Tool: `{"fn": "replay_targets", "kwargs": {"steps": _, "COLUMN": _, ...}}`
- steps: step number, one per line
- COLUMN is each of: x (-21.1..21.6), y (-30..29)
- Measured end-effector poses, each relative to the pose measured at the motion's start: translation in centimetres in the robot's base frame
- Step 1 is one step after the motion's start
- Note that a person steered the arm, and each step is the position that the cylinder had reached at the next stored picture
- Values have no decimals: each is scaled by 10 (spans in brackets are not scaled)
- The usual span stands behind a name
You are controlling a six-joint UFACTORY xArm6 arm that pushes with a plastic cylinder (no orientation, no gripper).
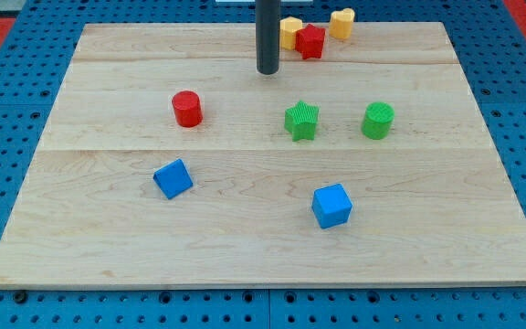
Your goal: Move the red circle to the top centre of the board
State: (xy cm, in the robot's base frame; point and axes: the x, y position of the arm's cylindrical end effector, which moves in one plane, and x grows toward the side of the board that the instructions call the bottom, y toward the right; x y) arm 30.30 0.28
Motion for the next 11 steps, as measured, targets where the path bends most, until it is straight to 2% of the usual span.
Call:
{"fn": "replay_targets", "kwargs": {"steps": 1, "x": 50, "y": -23}}
{"fn": "replay_targets", "kwargs": {"steps": 2, "x": 103, "y": -83}}
{"fn": "replay_targets", "kwargs": {"steps": 3, "x": 89, "y": -121}}
{"fn": "replay_targets", "kwargs": {"steps": 6, "x": -9, "y": -123}}
{"fn": "replay_targets", "kwargs": {"steps": 7, "x": -50, "y": -108}}
{"fn": "replay_targets", "kwargs": {"steps": 8, "x": -35, "y": -83}}
{"fn": "replay_targets", "kwargs": {"steps": 9, "x": -28, "y": 17}}
{"fn": "replay_targets", "kwargs": {"steps": 10, "x": -23, "y": 75}}
{"fn": "replay_targets", "kwargs": {"steps": 11, "x": -38, "y": 131}}
